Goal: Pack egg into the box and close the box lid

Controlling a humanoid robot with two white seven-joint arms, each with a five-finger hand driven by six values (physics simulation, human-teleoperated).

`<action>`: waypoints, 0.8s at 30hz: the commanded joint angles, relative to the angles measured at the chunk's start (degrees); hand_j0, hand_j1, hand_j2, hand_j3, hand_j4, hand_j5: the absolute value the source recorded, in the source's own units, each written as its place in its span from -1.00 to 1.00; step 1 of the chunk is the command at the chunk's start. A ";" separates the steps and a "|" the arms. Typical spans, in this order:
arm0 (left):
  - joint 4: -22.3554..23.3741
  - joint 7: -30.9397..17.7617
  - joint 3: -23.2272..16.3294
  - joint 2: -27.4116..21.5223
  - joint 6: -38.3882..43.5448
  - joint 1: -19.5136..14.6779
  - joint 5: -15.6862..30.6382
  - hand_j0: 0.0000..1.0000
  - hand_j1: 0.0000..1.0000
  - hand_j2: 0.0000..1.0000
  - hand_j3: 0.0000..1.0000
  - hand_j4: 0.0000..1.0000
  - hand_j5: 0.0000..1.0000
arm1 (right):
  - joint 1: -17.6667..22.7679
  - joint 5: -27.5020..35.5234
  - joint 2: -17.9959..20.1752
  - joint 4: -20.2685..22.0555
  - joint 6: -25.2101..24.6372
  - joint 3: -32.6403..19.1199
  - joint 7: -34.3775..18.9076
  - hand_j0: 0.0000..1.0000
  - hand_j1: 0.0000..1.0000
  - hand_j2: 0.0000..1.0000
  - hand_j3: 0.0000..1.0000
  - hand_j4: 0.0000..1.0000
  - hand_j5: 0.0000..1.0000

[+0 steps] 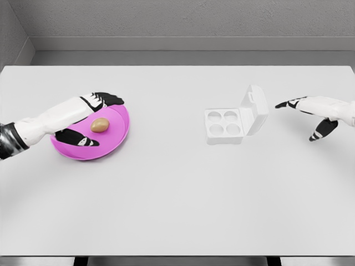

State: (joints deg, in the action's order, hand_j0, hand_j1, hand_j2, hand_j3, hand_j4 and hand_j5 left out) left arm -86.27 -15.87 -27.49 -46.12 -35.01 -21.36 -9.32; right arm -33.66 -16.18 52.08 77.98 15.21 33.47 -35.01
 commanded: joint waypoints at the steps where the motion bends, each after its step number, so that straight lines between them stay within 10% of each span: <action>1: 2.16 -0.04 -0.29 2.26 0.29 0.00 -4.12 1.00 1.00 1.00 1.00 1.00 1.00 | -0.09 0.19 0.22 -0.46 0.43 0.72 0.01 1.00 1.00 1.00 1.00 1.00 1.00; 6: 4.01 -0.04 -0.29 2.70 2.75 -0.26 -1.57 1.00 1.00 1.00 1.00 1.00 1.00 | -1.67 0.19 0.83 -2.92 8.17 0.80 0.01 1.00 1.00 1.00 1.00 1.00 1.00; 24: 9.02 -5.67 -2.75 4.72 12.16 -2.99 0.97 1.00 1.00 1.00 1.00 1.00 1.00 | -2.90 0.10 0.65 -2.92 8.34 2.47 0.01 1.00 1.00 1.00 1.00 1.00 1.00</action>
State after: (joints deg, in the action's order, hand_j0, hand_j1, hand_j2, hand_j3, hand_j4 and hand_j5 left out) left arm -77.28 -20.30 -30.13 -41.37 -24.28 -24.43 -8.88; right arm -36.56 -16.29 52.80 75.04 23.68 35.82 -35.02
